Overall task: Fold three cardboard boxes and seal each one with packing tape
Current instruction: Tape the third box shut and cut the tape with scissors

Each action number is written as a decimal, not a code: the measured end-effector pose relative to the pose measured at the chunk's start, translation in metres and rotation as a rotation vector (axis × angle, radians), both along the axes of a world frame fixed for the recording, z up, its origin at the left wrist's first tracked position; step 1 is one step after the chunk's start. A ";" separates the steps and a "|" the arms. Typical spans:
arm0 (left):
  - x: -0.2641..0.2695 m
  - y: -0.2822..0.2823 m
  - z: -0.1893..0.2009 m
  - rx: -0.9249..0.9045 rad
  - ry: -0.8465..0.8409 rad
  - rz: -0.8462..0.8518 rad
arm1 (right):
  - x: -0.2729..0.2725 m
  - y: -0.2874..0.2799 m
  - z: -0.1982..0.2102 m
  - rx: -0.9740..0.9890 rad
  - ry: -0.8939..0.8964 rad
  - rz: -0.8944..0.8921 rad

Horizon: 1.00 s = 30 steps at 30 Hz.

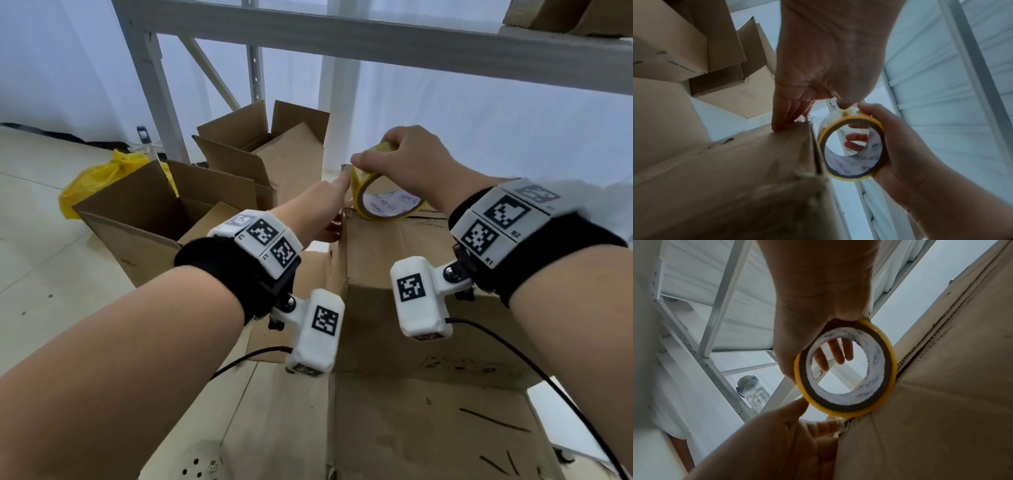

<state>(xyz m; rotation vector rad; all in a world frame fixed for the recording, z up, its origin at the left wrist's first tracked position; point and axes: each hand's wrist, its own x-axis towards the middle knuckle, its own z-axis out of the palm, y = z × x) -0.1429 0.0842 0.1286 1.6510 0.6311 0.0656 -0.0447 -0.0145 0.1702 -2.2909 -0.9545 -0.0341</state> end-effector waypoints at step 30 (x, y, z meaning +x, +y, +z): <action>0.027 0.044 -0.038 0.598 -0.139 -0.482 | 0.011 0.005 0.009 -0.136 -0.061 -0.013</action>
